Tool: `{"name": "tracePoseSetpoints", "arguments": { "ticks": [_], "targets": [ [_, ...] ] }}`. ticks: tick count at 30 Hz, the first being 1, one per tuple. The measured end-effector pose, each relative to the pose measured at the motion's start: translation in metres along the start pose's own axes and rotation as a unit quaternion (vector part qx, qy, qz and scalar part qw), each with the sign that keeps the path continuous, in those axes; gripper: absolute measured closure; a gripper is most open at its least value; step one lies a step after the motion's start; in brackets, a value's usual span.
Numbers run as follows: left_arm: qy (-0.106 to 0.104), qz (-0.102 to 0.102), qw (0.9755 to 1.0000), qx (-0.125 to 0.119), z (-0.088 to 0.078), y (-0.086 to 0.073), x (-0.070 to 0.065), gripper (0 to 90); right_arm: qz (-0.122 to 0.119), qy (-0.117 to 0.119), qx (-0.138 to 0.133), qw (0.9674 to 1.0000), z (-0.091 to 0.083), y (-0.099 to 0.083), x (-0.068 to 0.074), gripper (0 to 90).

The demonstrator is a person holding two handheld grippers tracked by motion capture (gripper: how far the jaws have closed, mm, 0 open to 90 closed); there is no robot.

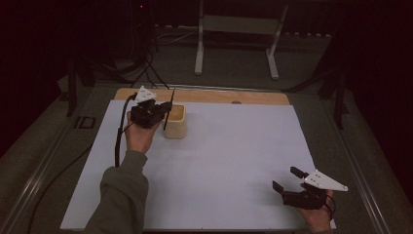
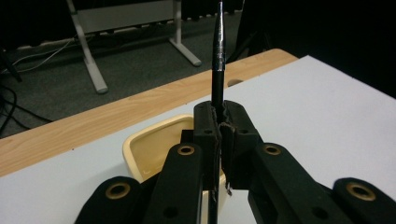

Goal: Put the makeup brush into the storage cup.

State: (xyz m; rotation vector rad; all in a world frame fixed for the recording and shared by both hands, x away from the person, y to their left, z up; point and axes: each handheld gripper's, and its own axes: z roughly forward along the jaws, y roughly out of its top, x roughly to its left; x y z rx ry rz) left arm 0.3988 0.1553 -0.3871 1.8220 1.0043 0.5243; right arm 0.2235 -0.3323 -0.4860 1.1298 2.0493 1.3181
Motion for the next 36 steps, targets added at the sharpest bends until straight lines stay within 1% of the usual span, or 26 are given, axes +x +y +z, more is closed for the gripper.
{"name": "tracePoseSetpoints", "arguments": {
  "ticks": [8, 15, 17, 19, 24, 27, 36],
  "targets": [
    [0.004, -0.005, 0.9999, -0.016, 0.000, 0.001, 0.001, 86.5, 0.000, 0.000, 0.001, 1.0000, 0.000, 0.000, 0.000, 10.3],
    [0.007, -0.010, 0.9993, -0.036, -0.004, 0.004, 0.002, 86.5, 0.001, 0.000, 0.000, 1.0000, 0.000, 0.000, 0.000, 10.3],
    [0.008, -0.008, 0.9989, -0.044, -0.006, 0.005, 0.002, 86.5, 0.001, 0.000, 0.001, 1.0000, 0.000, 0.000, 0.000, 10.3],
    [0.008, -0.007, 0.9989, -0.045, -0.006, 0.006, 0.002, 86.5, 0.001, 0.000, 0.000, 1.0000, 0.000, 0.000, 0.000, 10.3],
    [0.004, -0.015, 0.9985, -0.053, -0.006, 0.008, 0.004, 86.5, 0.001, 0.000, 0.000, 1.0000, 0.000, 0.000, 0.000, 10.3],
    [0.003, -0.013, 0.9984, -0.054, -0.005, 0.008, 0.005, 86.5, 0.001, 0.000, 0.000, 1.0000, 0.000, 0.000, 0.000, 10.3],
    [-0.005, -0.018, 0.9979, -0.062, -0.002, 0.013, 0.006, 86.5, 0.001, -0.001, -0.001, 1.0000, 0.000, 0.000, -0.001, 10.3]
  ]
}}
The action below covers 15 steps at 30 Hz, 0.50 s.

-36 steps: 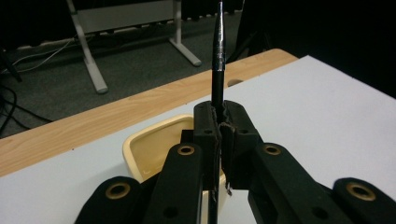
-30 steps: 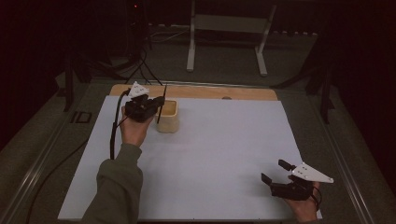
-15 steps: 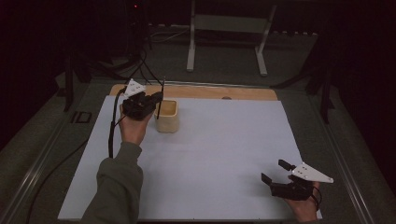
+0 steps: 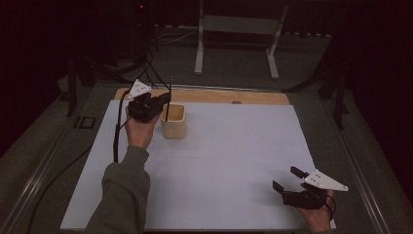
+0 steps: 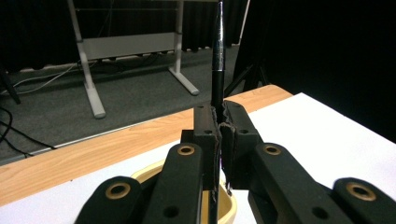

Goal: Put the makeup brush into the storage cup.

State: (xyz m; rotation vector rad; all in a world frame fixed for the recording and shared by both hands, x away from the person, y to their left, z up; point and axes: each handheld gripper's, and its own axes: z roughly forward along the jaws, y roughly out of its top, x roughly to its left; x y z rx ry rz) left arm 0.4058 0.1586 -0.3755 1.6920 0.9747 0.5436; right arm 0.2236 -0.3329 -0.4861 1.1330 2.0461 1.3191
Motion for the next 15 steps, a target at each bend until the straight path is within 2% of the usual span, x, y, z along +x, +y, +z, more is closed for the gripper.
{"name": "tracePoseSetpoints", "arguments": {
  "ticks": [15],
  "targets": [
    [-0.001, -0.007, 1.0000, 0.000, 0.016, 0.000, 0.001, 86.5, 0.004, 0.002, -0.002, 1.0000, -0.001, 0.000, -0.001, 10.3]
  ]
}}
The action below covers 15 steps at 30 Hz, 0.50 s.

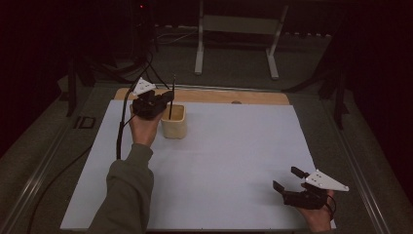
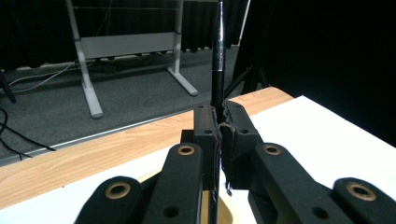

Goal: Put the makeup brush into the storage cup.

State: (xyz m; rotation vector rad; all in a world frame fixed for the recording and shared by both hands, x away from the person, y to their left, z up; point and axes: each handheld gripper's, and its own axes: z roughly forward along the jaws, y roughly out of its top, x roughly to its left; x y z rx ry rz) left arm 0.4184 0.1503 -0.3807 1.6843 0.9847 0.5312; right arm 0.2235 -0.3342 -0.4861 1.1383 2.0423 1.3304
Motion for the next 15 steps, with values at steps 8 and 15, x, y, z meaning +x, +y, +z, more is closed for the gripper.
{"name": "tracePoseSetpoints", "arguments": {
  "ticks": [8, 15],
  "targets": [
    [-0.002, -0.007, 1.0000, -0.004, 0.010, 0.000, 0.000, 86.5, 0.002, 0.000, -0.001, 1.0000, 0.000, 0.000, -0.001, 10.3],
    [0.002, -0.008, 1.0000, -0.004, 0.014, 0.001, 0.003, 86.5, 0.004, 0.000, -0.001, 1.0000, 0.000, 0.000, -0.001, 10.3]
  ]
}}
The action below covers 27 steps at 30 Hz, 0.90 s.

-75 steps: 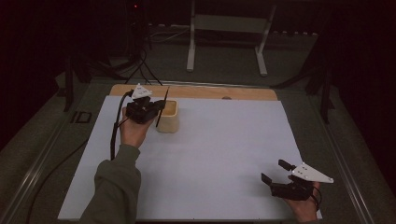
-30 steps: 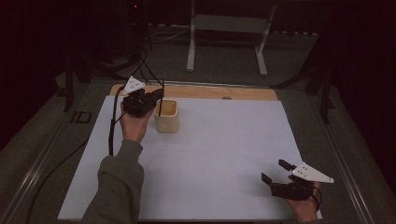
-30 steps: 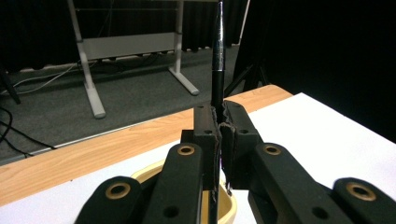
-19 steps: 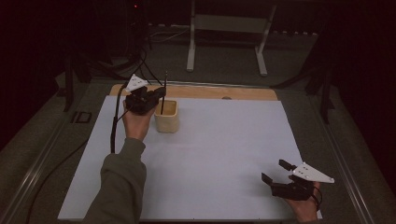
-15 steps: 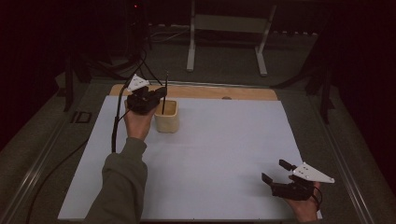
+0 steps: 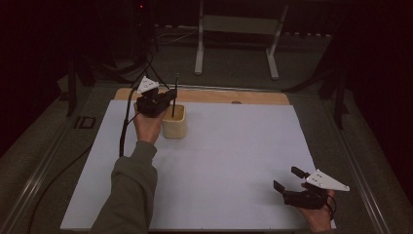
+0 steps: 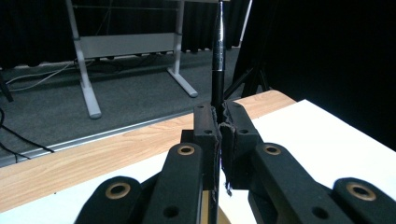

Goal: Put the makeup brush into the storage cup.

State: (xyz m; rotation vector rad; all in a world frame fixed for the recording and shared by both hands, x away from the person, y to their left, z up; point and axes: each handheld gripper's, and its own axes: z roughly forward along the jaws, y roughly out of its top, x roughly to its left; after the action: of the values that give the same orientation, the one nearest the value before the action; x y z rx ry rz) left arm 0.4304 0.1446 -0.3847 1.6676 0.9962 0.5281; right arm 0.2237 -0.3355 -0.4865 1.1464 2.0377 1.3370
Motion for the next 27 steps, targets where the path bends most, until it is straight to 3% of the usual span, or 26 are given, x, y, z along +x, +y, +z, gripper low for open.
{"name": "tracePoseSetpoints", "arguments": {
  "ticks": [27],
  "targets": [
    [0.009, -0.002, 1.0000, 0.002, 0.011, -0.001, 0.009, 86.5, 0.002, 0.000, -0.001, 1.0000, 0.000, 0.000, -0.001, 10.3]
  ]
}}
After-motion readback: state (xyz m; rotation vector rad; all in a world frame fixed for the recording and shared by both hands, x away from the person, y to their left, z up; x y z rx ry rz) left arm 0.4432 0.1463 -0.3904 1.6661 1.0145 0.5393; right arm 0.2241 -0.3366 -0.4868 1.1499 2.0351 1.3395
